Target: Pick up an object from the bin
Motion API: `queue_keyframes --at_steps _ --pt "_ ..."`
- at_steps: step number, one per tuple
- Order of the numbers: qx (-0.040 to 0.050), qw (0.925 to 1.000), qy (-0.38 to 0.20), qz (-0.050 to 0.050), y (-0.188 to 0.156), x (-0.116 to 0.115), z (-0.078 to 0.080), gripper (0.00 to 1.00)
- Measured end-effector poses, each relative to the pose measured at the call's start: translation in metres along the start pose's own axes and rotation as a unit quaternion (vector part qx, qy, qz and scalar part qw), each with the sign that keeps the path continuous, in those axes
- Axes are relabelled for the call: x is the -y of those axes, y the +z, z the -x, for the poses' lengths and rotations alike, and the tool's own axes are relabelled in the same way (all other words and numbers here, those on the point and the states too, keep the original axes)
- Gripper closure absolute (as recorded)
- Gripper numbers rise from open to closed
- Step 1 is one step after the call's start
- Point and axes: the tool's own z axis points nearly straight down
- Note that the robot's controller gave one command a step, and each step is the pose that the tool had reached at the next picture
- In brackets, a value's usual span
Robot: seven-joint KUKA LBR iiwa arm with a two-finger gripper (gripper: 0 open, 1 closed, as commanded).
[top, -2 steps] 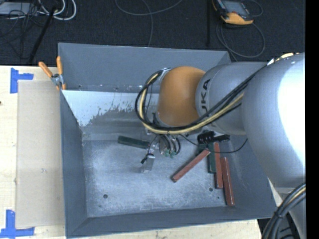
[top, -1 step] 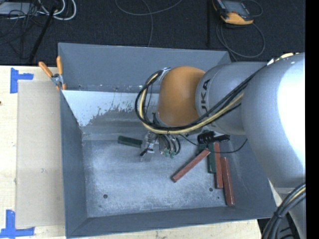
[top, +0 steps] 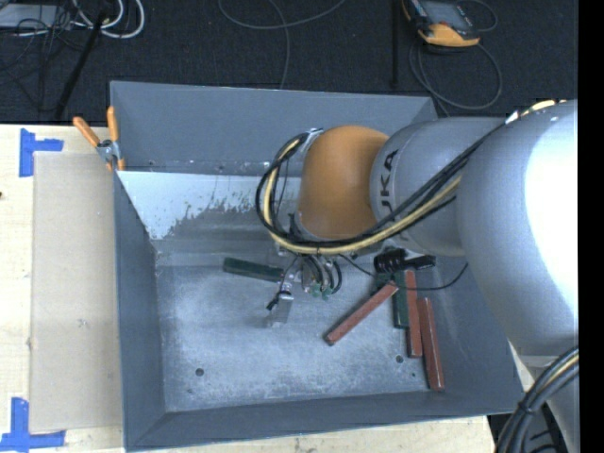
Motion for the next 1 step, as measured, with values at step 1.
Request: queue_keyframes --at_steps 1 --pt "0.0000 1.0000 0.000 0.000 0.0000 0.0000 0.0000 1.00"
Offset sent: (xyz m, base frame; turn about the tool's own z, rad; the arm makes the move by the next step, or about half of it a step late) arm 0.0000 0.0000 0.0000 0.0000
